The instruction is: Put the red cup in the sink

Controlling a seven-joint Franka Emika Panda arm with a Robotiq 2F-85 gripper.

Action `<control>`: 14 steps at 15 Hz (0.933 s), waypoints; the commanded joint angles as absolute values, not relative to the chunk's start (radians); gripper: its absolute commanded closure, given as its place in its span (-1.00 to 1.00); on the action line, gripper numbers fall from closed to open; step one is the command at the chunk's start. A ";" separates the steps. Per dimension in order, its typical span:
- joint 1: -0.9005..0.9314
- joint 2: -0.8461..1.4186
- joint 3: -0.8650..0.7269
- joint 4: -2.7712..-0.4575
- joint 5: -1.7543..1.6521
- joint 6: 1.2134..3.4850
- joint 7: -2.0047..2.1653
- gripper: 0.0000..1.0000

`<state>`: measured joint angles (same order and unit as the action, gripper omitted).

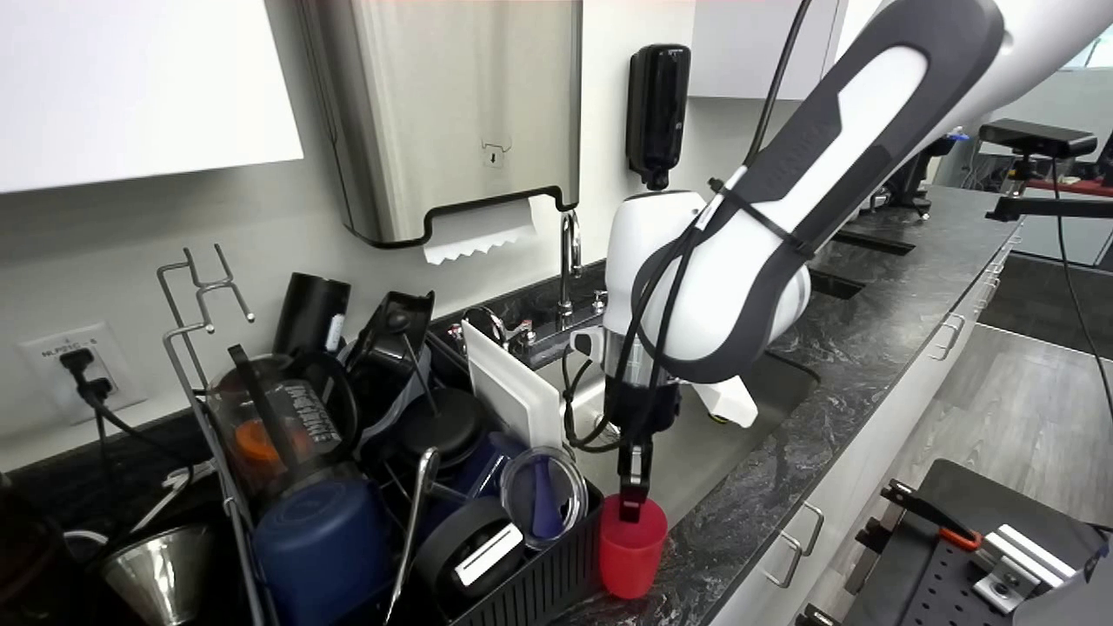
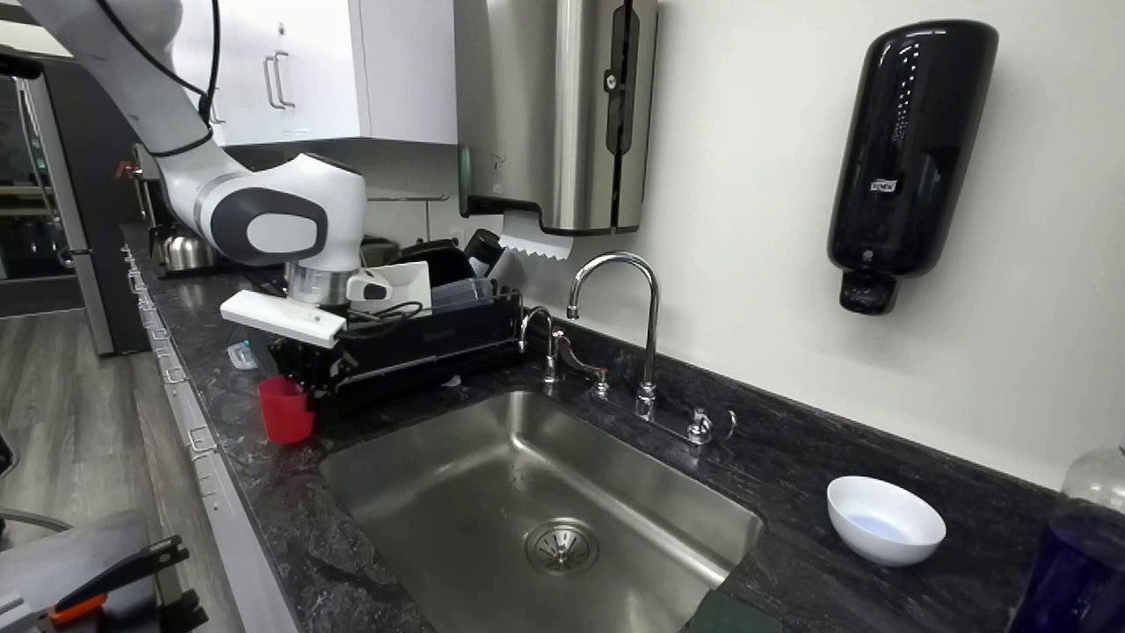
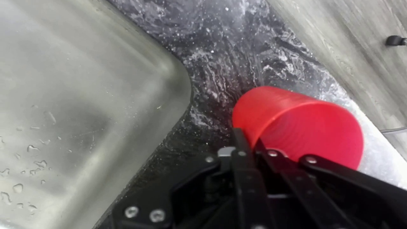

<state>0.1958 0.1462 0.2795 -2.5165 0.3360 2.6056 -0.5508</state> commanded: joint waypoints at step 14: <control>0.175 -0.264 0.097 -2.599 0.216 2.348 -0.417 0.98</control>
